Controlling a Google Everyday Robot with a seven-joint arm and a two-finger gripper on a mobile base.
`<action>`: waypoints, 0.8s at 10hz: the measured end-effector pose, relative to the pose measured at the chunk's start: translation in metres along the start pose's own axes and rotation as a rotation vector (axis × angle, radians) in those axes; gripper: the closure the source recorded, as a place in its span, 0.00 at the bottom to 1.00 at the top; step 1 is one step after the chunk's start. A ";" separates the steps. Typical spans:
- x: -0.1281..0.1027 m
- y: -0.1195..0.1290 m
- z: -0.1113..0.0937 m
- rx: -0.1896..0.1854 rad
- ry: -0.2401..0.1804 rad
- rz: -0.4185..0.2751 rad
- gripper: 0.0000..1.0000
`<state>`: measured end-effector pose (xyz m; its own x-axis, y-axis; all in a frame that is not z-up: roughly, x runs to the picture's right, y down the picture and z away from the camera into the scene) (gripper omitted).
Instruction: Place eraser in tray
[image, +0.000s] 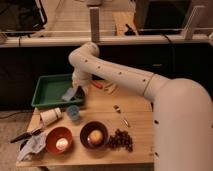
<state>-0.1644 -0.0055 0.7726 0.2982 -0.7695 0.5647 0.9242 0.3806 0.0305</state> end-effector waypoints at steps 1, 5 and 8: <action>-0.007 -0.017 0.009 0.009 -0.012 -0.006 1.00; -0.033 -0.098 0.084 0.100 -0.063 -0.047 1.00; -0.012 -0.146 0.137 0.197 -0.076 -0.050 1.00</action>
<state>-0.3357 0.0183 0.8739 0.2274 -0.7517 0.6190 0.8708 0.4415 0.2162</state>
